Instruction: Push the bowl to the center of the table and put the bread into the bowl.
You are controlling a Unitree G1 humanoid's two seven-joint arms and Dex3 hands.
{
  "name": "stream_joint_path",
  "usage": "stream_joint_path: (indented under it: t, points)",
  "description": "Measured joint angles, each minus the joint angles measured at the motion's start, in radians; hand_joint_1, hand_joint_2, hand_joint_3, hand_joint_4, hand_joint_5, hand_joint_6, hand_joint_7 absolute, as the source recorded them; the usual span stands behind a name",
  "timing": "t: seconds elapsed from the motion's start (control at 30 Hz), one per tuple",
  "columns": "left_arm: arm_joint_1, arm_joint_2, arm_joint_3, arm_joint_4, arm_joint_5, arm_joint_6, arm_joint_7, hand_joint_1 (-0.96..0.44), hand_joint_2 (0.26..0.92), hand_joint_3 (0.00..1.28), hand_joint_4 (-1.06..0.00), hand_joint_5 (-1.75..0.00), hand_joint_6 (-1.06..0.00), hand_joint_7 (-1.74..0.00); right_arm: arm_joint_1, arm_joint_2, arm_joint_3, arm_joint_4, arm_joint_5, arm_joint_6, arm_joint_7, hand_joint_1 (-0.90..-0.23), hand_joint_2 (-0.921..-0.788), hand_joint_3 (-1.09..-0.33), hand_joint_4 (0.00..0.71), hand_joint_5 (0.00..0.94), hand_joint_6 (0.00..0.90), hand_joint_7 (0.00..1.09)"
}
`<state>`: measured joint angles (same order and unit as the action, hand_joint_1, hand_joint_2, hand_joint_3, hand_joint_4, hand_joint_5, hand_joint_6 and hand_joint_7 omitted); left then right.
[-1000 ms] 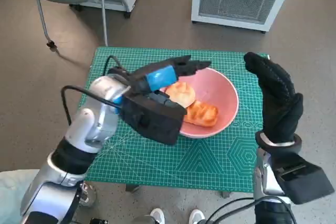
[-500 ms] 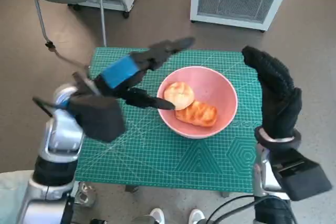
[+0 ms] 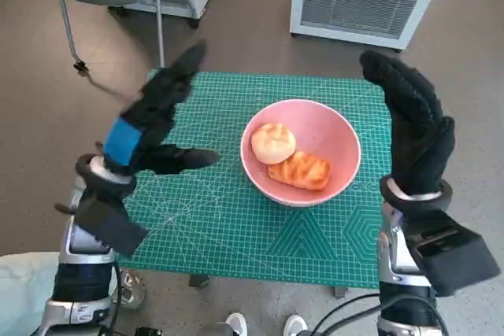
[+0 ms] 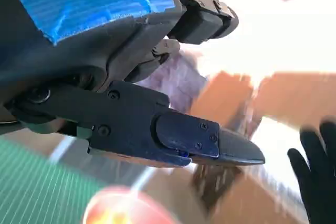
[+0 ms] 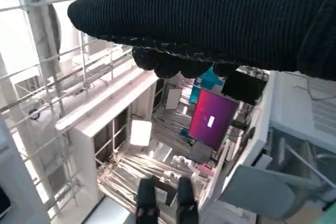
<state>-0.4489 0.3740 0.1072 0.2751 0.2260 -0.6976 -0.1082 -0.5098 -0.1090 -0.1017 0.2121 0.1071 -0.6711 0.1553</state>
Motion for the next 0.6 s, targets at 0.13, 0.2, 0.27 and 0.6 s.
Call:
stream_joint_path:
  t: [0.13,0.2,0.27,0.6]
  points:
    - [0.015,0.0,-0.001,0.037,-0.017,-0.042,0.01,-0.5,0.921,0.06,-0.15,-0.03,-0.29,-0.02,-0.003,-0.001,0.001,0.007,0.0,0.003,-0.001,-0.53,-0.921,-0.817,0.281,0.02,-0.001,0.59]
    - [0.019,-0.003,-0.002,0.045,-0.035,-0.052,0.011,-0.5,0.921,0.06,-0.15,-0.02,-0.28,-0.01,-0.005,-0.001,0.002,0.009,0.0,0.004,-0.001,-0.533,-0.921,-0.817,0.283,0.021,-0.001,0.59]
    - [0.021,-0.01,-0.003,0.047,-0.048,-0.061,0.011,-0.5,0.921,0.07,-0.14,-0.02,-0.27,-0.01,-0.009,-0.001,0.002,0.011,0.0,0.007,-0.001,-0.534,-0.921,-0.817,0.284,0.022,-0.001,0.58]
    - [0.025,-0.061,-0.028,0.043,-0.07,-0.063,0.017,-0.49,0.921,0.09,-0.14,-0.01,-0.27,0.0,-0.034,-0.002,0.006,0.015,0.002,0.022,-0.001,-0.537,-0.921,-0.817,0.283,0.021,-0.001,0.58]
